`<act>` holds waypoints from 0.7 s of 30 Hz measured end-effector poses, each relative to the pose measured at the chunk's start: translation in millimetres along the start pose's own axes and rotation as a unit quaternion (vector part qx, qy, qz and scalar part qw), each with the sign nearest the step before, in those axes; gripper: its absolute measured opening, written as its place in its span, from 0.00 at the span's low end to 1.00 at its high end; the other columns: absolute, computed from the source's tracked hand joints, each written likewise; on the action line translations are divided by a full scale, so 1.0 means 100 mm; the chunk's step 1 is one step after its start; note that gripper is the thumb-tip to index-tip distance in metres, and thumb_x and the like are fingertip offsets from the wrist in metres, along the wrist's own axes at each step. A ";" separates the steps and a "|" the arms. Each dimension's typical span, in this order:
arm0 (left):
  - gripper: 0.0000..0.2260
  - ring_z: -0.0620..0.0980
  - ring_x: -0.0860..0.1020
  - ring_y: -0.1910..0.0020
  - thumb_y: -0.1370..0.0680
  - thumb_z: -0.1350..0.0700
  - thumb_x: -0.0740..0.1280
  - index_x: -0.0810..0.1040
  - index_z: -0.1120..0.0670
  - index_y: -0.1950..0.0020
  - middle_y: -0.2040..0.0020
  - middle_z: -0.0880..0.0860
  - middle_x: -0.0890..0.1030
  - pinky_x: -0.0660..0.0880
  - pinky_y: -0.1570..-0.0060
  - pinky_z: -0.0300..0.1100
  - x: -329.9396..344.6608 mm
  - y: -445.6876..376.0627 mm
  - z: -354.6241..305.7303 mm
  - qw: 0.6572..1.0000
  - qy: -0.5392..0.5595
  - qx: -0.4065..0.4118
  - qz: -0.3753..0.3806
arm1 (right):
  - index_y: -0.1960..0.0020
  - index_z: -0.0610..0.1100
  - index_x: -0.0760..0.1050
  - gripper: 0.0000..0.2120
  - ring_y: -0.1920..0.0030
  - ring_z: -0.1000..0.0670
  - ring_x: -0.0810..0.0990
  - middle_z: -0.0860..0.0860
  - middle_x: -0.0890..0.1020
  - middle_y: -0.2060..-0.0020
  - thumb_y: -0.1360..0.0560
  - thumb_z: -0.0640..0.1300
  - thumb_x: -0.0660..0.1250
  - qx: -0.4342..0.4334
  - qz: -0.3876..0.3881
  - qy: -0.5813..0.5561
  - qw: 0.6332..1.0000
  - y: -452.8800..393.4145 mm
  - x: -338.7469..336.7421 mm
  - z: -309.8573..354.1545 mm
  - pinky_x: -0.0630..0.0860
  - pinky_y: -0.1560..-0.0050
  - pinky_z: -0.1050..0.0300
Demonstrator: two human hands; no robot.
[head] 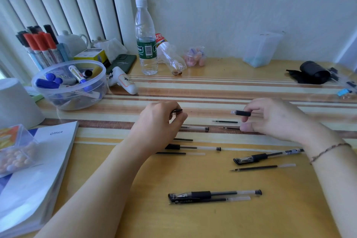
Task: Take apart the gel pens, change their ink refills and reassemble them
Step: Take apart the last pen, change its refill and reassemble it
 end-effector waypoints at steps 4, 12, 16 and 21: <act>0.06 0.41 0.74 0.67 0.22 0.50 0.66 0.78 0.49 0.58 0.70 0.43 0.75 0.66 0.68 0.33 0.00 0.00 -0.02 1.000 0.022 -0.003 0.012 | 0.61 0.61 0.79 0.06 0.50 0.60 0.75 0.72 0.74 0.51 0.34 0.59 0.75 -0.009 0.043 0.022 0.999 0.01 0.04 0.03 0.75 0.52 0.53; 0.04 0.41 0.66 0.75 0.25 0.51 0.72 0.78 0.45 0.58 0.77 0.42 0.68 0.64 0.71 0.29 0.04 0.02 -0.07 0.988 0.144 -0.017 0.060 | 0.57 0.61 0.75 0.03 0.61 0.57 0.77 0.64 0.79 0.63 0.28 0.59 0.68 -0.078 -0.015 -0.008 0.997 0.08 -0.01 0.30 0.75 0.60 0.54; 0.03 0.43 0.61 0.73 0.25 0.51 0.72 0.79 0.46 0.57 0.74 0.45 0.62 0.65 0.69 0.37 0.03 0.02 -0.11 0.978 0.197 -0.009 0.064 | 0.62 0.61 0.74 0.07 0.63 0.68 0.74 0.75 0.76 0.65 0.28 0.53 0.71 -0.113 -0.035 -0.035 0.992 0.14 -0.04 0.51 0.66 0.69 0.59; 0.03 0.44 0.61 0.74 0.25 0.51 0.72 0.79 0.46 0.57 0.75 0.45 0.62 0.65 0.69 0.38 0.02 0.02 -0.14 0.975 0.211 0.003 0.069 | 0.64 0.63 0.72 0.13 0.66 0.66 0.74 0.71 0.77 0.67 0.27 0.48 0.71 -0.111 -0.041 -0.031 0.993 0.16 -0.05 0.56 0.65 0.69 0.59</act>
Point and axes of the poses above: each hand's wrist, its own y-axis away from the middle knuckle, its own x-axis out of the palm, z = x × y, the point moved 2 cm from there along -y, towards the middle knuckle
